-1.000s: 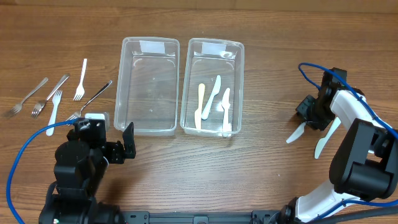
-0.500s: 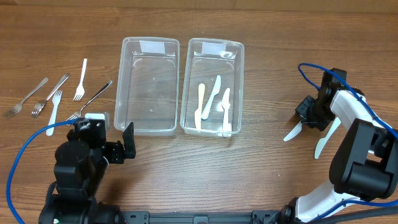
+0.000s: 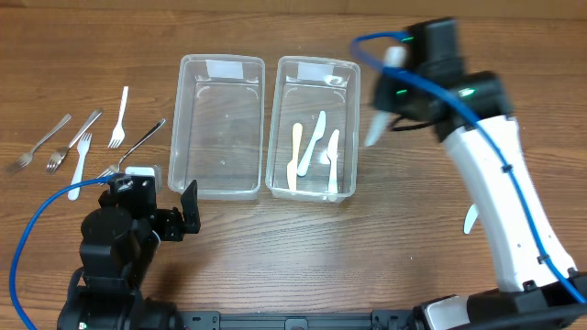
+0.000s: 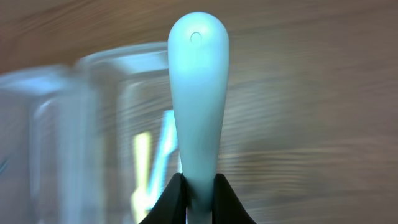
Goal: Pack container
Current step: 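Place the white spoon into the right container, then grasp the light-blue plastic spoon with the right gripper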
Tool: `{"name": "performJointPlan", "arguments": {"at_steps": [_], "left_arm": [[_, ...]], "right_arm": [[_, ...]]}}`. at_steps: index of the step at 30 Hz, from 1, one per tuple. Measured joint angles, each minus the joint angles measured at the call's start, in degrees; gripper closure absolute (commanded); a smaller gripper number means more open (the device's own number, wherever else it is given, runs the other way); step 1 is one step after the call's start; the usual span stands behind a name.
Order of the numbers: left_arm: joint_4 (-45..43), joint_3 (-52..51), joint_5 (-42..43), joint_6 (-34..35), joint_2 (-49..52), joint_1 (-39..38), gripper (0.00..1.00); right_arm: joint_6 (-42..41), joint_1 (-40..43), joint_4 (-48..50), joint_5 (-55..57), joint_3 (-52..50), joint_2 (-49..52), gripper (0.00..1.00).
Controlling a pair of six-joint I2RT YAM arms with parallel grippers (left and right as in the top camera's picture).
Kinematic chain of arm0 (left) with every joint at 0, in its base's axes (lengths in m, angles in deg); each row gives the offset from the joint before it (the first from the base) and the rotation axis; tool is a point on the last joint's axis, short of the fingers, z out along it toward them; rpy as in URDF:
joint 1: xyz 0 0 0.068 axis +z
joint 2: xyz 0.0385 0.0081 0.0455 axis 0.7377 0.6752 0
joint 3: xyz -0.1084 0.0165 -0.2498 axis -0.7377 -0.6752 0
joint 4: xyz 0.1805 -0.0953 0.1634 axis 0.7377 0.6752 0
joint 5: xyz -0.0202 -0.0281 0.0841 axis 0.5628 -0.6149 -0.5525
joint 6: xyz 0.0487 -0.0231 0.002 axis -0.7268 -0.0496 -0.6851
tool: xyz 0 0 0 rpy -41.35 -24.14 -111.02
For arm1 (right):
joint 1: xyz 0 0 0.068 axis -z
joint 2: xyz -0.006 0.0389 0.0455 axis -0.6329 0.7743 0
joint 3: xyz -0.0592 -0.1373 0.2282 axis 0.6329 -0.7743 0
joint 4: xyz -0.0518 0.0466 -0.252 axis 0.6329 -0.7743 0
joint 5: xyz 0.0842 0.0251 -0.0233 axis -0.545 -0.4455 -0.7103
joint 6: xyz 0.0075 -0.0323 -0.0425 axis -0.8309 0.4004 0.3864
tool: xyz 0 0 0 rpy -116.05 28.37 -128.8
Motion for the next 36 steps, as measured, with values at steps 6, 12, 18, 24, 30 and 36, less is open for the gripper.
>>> {"name": "performJointPlan", "arguments": {"at_steps": [6,12,18,24,30,36], "left_arm": [[0.0,0.0,0.0,0.0,0.0,0.0,0.0],[0.0,0.0,0.0,0.0,0.0,0.0,0.0],[0.0,0.0,0.0,0.0,0.0,0.0,0.0],[0.0,0.0,0.0,0.0,0.0,0.0,0.0],[0.0,0.0,0.0,0.0,0.0,0.0,0.0],[0.1,0.0,0.0,0.0,0.0,0.0,0.0]], "right_arm": [[-1.4,-10.8,4.2,0.6,0.0,9.2,0.96],[-1.7,-12.4,5.0,-0.4,-0.5,25.0,0.91],[-1.9,-12.6,4.4,-0.4,-0.7,26.4,0.69],[-1.9,-11.8,1.2,-0.9,3.2,20.3,0.11],[-5.5,2.0,-6.2,1.3,8.3,1.3,0.01],[-11.0,28.6,-14.2,1.4,7.2,-2.0,0.0]]}}
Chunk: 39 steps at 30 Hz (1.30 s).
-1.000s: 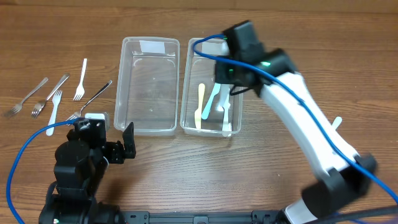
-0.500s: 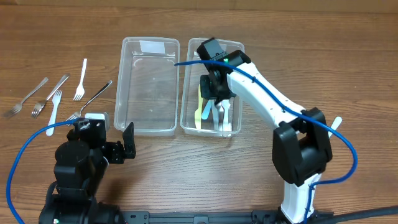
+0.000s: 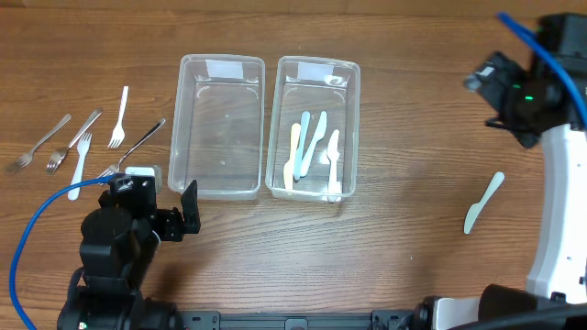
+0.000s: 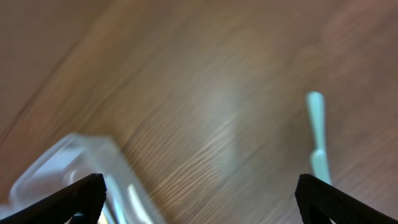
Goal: Pack container
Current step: 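Grasp the light-blue plastic spoon with the right gripper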
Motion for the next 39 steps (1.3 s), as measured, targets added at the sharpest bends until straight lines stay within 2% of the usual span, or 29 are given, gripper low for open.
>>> {"name": "performJointPlan", "arguments": {"at_steps": [4,6,10,13,24,39], "left_arm": [[0.0,0.0,0.0,0.0,0.0,0.0,0.0],[0.1,0.0,0.0,0.0,0.0,0.0,0.0],[0.8,0.0,0.0,0.0,0.1,0.0,0.0],[1.5,0.0,0.0,0.0,0.1,0.0,0.0],[1.5,0.0,0.0,0.0,0.1,0.0,0.0],[1.5,0.0,0.0,0.0,0.1,0.0,0.0]], "right_arm": [[-0.7,11.4,2.3,-2.0,-8.8,0.4,0.0],[-0.9,15.0,6.9,-2.3,-16.9,0.7,0.0],[-0.4,18.3,18.4,-3.1,-32.0,1.0,0.0],[0.4,19.2,23.6,-3.0,-38.5,1.6,0.0],[1.1,19.2,30.3,-3.2,-39.8,15.1,0.0],[1.7,19.0,30.9,-2.8,-38.6,17.0,0.0]]}}
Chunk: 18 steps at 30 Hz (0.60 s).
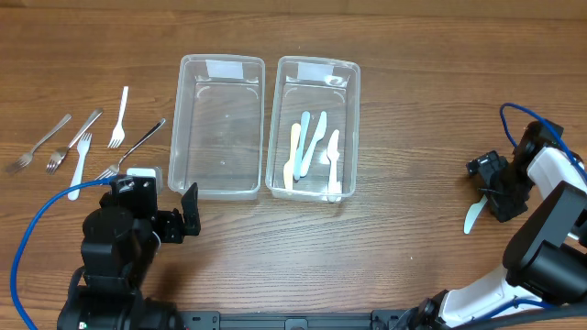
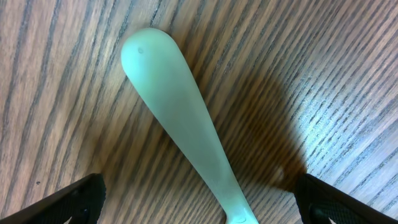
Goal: Pack container
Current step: 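Grasp the light-blue plastic spoon with the right gripper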
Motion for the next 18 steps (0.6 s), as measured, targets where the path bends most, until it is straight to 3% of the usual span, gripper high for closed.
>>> {"name": "performJointPlan", "arguments": {"at_steps": [6,18], "left_arm": [[0.0,0.0,0.0,0.0,0.0,0.0,0.0],[1.5,0.0,0.0,0.0,0.0,0.0,0.0]], "right_arm": [[0.0,0.0,-0.7,0.8,0.3,0.4,0.16],[0.0,0.2,-1.2,2.0,0.4,0.6,0.58]]}}
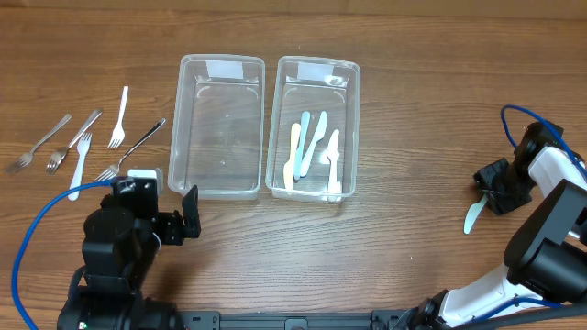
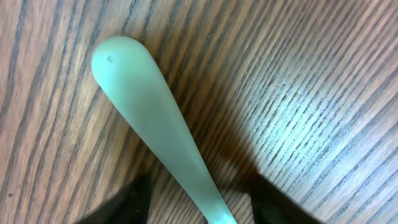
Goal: Pack container
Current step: 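Grasp the light-blue plastic spoon with the right gripper, then place the light-blue spoon into the right container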
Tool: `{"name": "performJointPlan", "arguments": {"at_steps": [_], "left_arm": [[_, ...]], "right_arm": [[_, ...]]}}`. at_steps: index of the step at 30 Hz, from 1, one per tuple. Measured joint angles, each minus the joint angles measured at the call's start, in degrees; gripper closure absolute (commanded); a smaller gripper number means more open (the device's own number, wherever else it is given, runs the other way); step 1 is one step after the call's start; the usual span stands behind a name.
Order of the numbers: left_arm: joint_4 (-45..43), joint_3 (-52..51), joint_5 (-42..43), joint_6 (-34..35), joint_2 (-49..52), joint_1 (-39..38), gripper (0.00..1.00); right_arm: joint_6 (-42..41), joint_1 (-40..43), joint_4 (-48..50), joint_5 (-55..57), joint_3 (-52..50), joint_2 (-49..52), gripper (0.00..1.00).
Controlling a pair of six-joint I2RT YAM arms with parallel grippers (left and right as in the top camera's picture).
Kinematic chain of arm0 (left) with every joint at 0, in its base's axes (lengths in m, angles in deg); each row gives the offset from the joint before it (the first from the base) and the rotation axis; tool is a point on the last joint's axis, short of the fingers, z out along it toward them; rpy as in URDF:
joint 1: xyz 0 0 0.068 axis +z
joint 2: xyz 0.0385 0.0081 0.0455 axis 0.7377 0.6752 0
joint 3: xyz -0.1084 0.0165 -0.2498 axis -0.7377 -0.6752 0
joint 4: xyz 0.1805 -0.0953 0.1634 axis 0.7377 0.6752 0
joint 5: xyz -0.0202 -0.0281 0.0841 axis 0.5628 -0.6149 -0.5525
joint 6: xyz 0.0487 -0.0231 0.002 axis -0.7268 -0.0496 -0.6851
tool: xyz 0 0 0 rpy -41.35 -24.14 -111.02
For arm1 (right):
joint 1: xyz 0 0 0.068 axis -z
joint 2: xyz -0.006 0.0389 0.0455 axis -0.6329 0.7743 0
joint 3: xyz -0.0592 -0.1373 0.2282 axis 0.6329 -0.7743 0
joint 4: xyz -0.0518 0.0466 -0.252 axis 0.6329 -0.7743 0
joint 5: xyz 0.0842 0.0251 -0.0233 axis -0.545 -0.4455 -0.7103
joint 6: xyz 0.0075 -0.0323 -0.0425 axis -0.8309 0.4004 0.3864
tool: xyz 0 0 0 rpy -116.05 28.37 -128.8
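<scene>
A pale green plastic knife (image 1: 470, 218) lies on the table at the far right; its handle (image 2: 149, 112) fills the right wrist view. My right gripper (image 1: 496, 188) is down on it, open, with one dark blurred finger (image 2: 127, 205) on each side of the handle and a gap left to it. The right clear container (image 1: 314, 188) holds several plastic knives, yellow, blue and white. The left clear container (image 1: 218, 188) holds nothing. My left gripper (image 1: 183, 218) rests open near that container's front left corner.
Several metal forks (image 1: 64, 142) and a white plastic fork (image 1: 79, 158) lie on the table at the far left. Blue cables trail from both arms. Bare wood lies between the containers and the right arm.
The right gripper's fingers, then wide at the frame's lower corners, now stand much closer in on both sides of the green knife's handle. The knife and the left arm have not moved.
My right gripper held a pale blue knife over the right container. Then the blue knife lay inside with the others, and the gripper was open, high at the far right. Then it was low over the green knife, and now its fingers flank the handle.
</scene>
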Motion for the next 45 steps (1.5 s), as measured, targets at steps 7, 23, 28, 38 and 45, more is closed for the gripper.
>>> {"name": "performJointPlan", "arguments": {"at_steps": [7,23,28,38,45], "left_arm": [[0.0,0.0,0.0,0.0,0.0,0.0,0.0],[0.0,0.0,0.0,0.0,0.0,0.0,0.0],[0.0,0.0,0.0,0.0,0.0,0.0,0.0],[0.0,0.0,0.0,0.0,0.0,0.0,0.0],[0.0,0.0,0.0,0.0,0.0,0.0,0.0]], "right_arm": [[0.1,0.0,0.0,0.0,0.0,0.0,0.69],[0.1,0.1,0.0,-0.4,0.0,0.0,0.91],[0.0,-0.1,0.1,-0.5,0.1,0.0,0.94],[2.6,-9.9,-1.9,-3.6,1.9,-4.0,0.94],[4.3,-22.3,-8.1,-4.0,10.8,-15.6,0.94]]}}
